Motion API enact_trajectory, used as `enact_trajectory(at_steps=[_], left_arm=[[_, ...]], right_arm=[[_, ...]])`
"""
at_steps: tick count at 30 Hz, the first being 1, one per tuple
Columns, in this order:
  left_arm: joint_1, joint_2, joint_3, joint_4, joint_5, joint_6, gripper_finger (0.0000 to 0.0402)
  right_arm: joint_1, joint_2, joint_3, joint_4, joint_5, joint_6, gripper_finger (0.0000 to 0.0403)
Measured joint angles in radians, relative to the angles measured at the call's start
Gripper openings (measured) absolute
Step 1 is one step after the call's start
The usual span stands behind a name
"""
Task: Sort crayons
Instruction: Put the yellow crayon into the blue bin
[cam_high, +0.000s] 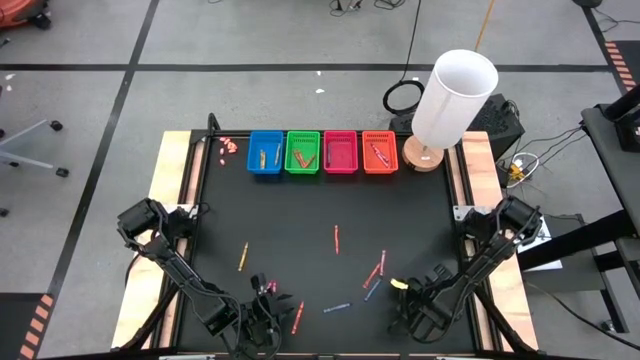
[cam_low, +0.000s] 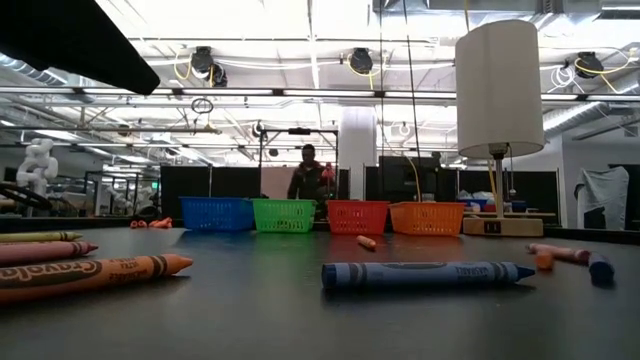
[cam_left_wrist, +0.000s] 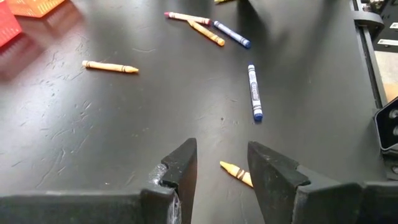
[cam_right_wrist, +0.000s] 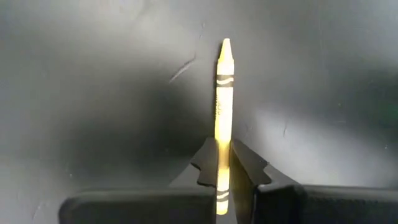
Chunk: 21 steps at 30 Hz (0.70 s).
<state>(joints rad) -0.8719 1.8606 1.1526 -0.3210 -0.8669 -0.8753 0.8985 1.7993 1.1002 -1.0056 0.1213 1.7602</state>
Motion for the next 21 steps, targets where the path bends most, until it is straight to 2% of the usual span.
enact_trajectory(at_steps=[5, 11, 13, 16, 21], left_arm=[[0.006, 0.000, 0.000, -0.006, -0.001, 0.000, 0.0141], [0.028, 0.000, 0.000, -0.006, -0.025, 0.001, 0.0141], [0.033, 0.000, 0.000, -0.003, -0.027, 0.011, 0.0141], [0.034, 0.000, 0.000, 0.003, -0.062, 0.019, 0.0141], [0.031, 0.000, 0.000, 0.019, -0.093, 0.045, 0.0141]], right_arm=[[0.028, -0.018, 0.065, -0.031, 0.093, -0.041, 0.0001], [0.053, -0.019, 0.180, -0.012, 0.361, -0.202, 0.0001], [0.055, -0.019, 0.208, 0.027, 0.454, -0.300, 0.0001], [0.047, -0.019, 0.220, 0.162, 0.599, -0.548, 0.0000], [0.019, -0.005, 0.220, 0.411, 0.755, -0.929, 0.0000]])
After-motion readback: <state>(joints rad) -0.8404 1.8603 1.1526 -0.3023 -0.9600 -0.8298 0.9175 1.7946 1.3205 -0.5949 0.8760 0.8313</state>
